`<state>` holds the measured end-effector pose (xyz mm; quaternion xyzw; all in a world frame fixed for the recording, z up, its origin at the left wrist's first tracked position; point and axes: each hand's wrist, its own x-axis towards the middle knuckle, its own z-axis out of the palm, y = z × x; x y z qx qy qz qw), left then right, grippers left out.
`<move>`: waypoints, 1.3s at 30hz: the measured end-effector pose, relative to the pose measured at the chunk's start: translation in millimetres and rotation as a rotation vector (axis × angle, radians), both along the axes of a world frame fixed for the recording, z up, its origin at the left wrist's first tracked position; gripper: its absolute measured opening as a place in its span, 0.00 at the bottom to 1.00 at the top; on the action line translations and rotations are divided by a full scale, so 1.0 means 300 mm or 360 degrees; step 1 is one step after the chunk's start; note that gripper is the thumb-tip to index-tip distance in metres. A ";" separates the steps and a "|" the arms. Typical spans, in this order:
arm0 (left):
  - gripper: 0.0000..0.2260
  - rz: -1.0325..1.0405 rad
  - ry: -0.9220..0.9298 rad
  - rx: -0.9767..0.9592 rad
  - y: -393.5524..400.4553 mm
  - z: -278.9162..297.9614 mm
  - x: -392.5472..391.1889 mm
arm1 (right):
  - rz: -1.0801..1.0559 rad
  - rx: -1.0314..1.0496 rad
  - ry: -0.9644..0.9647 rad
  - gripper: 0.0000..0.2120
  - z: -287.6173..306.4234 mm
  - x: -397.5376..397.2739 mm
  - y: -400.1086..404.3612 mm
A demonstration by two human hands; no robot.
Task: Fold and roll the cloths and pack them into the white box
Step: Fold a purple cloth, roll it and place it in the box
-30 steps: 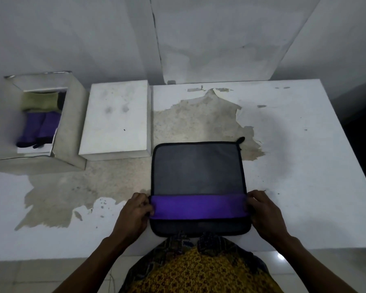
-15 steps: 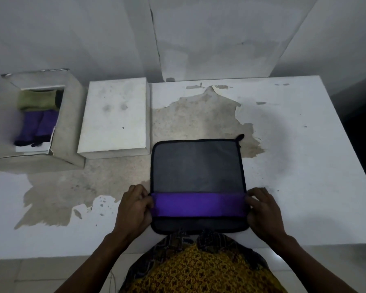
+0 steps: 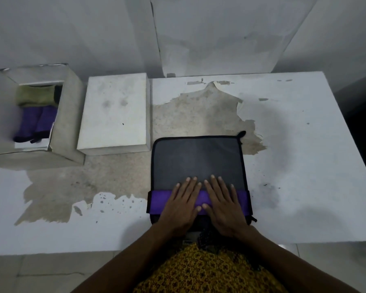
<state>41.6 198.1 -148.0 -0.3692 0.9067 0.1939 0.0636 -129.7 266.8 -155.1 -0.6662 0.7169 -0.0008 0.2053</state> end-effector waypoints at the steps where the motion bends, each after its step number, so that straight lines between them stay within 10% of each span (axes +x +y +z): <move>1: 0.29 -0.0007 -0.0047 -0.0035 -0.002 -0.014 0.029 | -0.0003 0.0004 0.0064 0.31 -0.009 -0.012 0.016; 12: 0.29 0.0517 -0.0113 -0.0051 -0.040 -0.050 0.224 | -0.0529 0.0006 0.0127 0.36 -0.003 -0.117 0.076; 20: 0.28 0.0527 -0.0194 -0.0083 -0.034 0.005 0.182 | -0.0540 0.0017 0.0117 0.36 -0.003 -0.113 0.080; 27: 0.23 0.0109 0.0289 0.0186 -0.087 0.088 -0.014 | -0.0557 0.0060 0.0121 0.36 0.016 -0.105 0.071; 39: 0.11 -0.0009 -0.0306 0.0699 -0.198 0.179 -0.180 | -0.0540 0.0132 0.0116 0.38 0.069 -0.120 0.029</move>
